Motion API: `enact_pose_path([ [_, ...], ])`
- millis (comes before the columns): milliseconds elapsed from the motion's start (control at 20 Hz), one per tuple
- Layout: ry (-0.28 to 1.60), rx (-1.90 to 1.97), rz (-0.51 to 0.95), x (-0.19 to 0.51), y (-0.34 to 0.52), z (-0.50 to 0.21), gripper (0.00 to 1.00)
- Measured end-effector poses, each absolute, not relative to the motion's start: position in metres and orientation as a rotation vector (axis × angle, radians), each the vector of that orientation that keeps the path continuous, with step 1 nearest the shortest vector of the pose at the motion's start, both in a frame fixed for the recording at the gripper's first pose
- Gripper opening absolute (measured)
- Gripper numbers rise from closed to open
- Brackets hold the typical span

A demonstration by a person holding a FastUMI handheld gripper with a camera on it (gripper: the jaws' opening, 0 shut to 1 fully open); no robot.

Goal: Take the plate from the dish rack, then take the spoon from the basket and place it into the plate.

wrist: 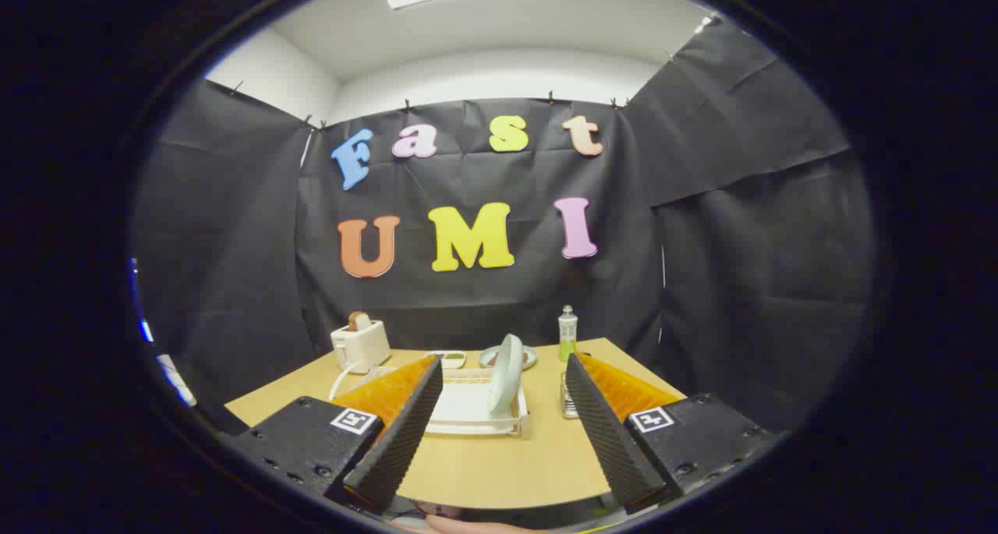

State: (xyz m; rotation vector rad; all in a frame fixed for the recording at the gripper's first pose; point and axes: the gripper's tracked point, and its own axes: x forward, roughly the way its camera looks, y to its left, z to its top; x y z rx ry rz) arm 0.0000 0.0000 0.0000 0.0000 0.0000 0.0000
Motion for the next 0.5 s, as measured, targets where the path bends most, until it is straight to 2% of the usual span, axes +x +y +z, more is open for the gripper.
enact_pose_path([
  [500, 0.010, -0.005, 0.010, 0.0033, -0.0029, -0.0024, 1.00],
])
